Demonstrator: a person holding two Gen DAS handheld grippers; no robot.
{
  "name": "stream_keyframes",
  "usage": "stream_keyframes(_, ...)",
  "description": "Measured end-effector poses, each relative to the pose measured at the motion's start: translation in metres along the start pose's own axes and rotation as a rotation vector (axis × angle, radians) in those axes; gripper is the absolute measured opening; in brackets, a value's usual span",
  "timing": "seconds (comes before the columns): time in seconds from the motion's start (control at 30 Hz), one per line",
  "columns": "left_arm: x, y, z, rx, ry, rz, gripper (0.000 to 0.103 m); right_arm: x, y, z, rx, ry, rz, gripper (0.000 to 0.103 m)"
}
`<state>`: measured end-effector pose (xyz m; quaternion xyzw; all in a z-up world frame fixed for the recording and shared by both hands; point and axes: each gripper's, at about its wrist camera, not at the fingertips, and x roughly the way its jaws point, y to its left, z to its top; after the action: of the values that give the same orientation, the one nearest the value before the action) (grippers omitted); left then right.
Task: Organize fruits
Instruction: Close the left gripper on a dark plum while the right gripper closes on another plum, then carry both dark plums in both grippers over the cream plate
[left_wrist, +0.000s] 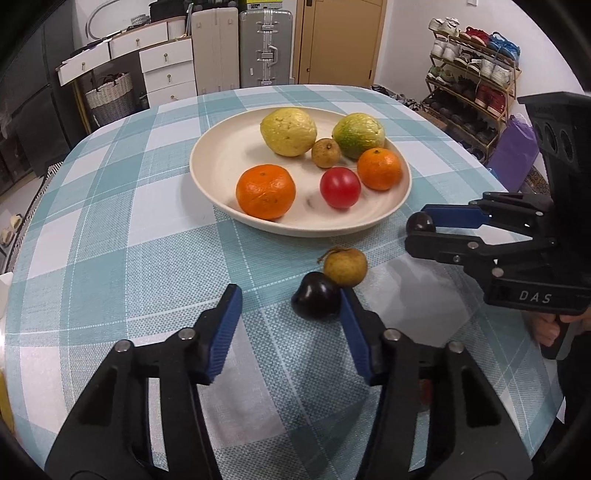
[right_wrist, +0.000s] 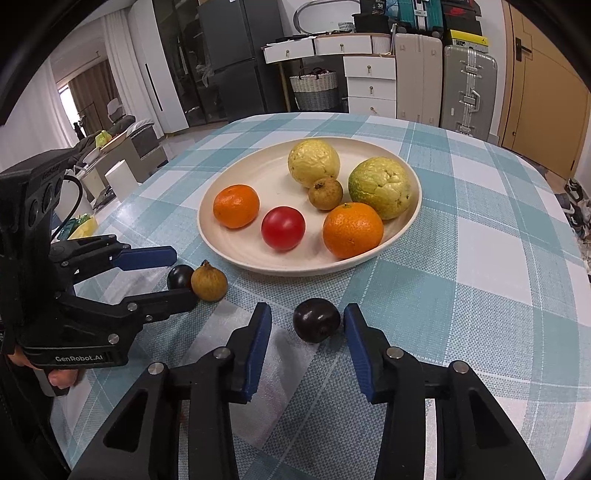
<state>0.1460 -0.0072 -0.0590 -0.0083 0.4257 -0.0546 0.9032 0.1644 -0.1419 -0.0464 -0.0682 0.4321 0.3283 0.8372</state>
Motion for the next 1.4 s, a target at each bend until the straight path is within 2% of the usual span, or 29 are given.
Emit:
stream_keyframes(0.23,-0.002,-0.007,0.0,0.021,-0.001,-0.052,0.024,-0.001,-0.001,0.0,0.004,0.0,0.003,0.043)
stream_keyframes(0.63,-0.008,-0.003,-0.001,0.001,-0.025,-0.067,0.023,0.0,-0.006,-0.001,0.02,0.002,0.02,0.043)
stream_keyframes(0.77,-0.013,0.004,0.0,-0.026,-0.044,-0.071,0.023,0.003,-0.006,0.0,0.017,0.007,0.018,0.039)
stream_keyframes(1.0,-0.023,0.013,0.006,-0.065,-0.076,-0.086,0.023,0.005,-0.001,0.002,-0.006,0.019,-0.035,0.03)
stream_keyframes(1.4,-0.027,0.023,0.01,-0.104,-0.1,-0.065,0.023,0.001,0.0,0.001,-0.011,0.016,-0.045,0.027)
